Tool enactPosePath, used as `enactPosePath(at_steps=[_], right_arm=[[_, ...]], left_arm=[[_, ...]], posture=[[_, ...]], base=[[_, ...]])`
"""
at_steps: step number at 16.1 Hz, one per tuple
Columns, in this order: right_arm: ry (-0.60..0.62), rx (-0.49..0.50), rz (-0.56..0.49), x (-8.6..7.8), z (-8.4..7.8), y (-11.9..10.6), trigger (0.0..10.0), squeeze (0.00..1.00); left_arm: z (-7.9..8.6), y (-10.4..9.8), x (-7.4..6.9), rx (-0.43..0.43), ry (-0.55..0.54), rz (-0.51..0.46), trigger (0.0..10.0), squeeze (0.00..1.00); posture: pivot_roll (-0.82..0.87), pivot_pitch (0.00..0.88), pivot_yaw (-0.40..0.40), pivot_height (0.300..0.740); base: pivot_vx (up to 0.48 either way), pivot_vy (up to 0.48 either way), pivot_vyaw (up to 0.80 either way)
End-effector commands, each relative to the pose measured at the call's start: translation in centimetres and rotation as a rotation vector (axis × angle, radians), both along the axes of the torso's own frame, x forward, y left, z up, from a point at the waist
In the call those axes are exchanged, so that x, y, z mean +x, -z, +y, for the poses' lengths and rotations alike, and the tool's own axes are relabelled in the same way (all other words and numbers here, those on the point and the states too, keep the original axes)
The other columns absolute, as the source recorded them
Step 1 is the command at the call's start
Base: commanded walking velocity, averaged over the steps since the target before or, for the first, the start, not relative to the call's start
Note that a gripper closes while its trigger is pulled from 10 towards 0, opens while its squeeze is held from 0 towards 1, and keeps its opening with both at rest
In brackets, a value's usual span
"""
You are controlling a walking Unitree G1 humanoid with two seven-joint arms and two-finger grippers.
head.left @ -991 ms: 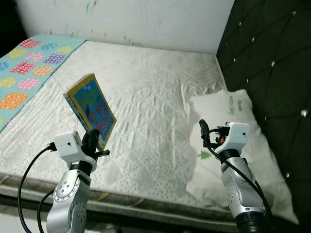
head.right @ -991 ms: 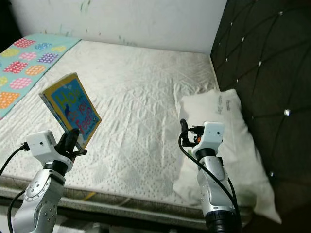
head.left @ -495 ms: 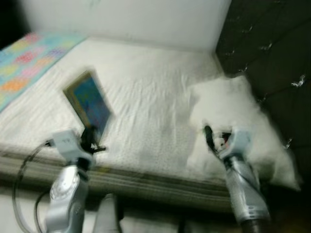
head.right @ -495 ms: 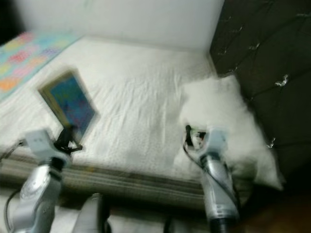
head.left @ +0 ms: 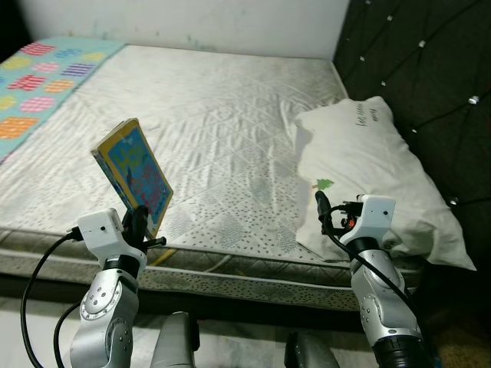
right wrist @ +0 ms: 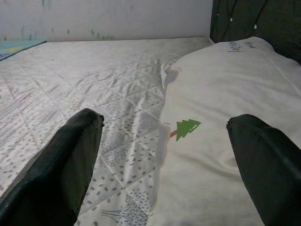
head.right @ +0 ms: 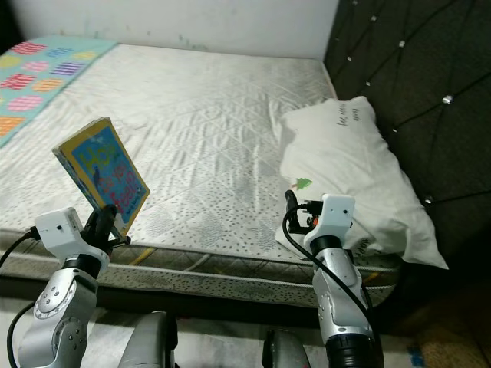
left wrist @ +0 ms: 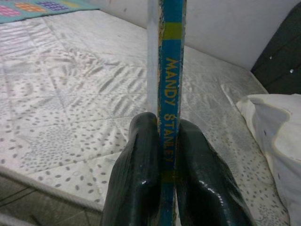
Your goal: Clean up the room
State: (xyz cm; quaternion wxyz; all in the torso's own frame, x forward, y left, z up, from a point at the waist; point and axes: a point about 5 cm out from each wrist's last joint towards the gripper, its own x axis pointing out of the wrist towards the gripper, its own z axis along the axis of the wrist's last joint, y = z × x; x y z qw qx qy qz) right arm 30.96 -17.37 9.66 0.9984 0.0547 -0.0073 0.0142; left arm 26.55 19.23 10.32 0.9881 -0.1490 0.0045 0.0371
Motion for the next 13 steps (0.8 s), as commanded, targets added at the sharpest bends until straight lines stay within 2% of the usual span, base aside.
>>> enactPosePath(at_steps=[1,5,13], right_arm=[[-0.009,-0.001,-0.007,0.23,0.05,-0.25,10.0,0.0],[-0.01,-0.002,-0.009,0.26,0.06,-0.27,10.0,0.0],[-0.011,-0.006,-0.018,0.37,0.13,-0.41,10.0,0.0]], left_arm=[[0.14,-1.44,0.28,0.012,0.001,-0.073,10.0,0.0],[0.01,-1.52,0.36,0.011,0.01,-0.078,10.0,0.0],[-0.19,-1.55,0.39,0.007,0.027,-0.086,10.0,0.0]], posture=[[-0.02,0.041,-0.02,0.626],[-0.02,0.036,-0.02,0.626],[-0.02,0.034,-0.019,0.626]], base=[[0.0,0.0,0.0],[0.205,0.0,0.0],[0.334,0.0,0.0]])
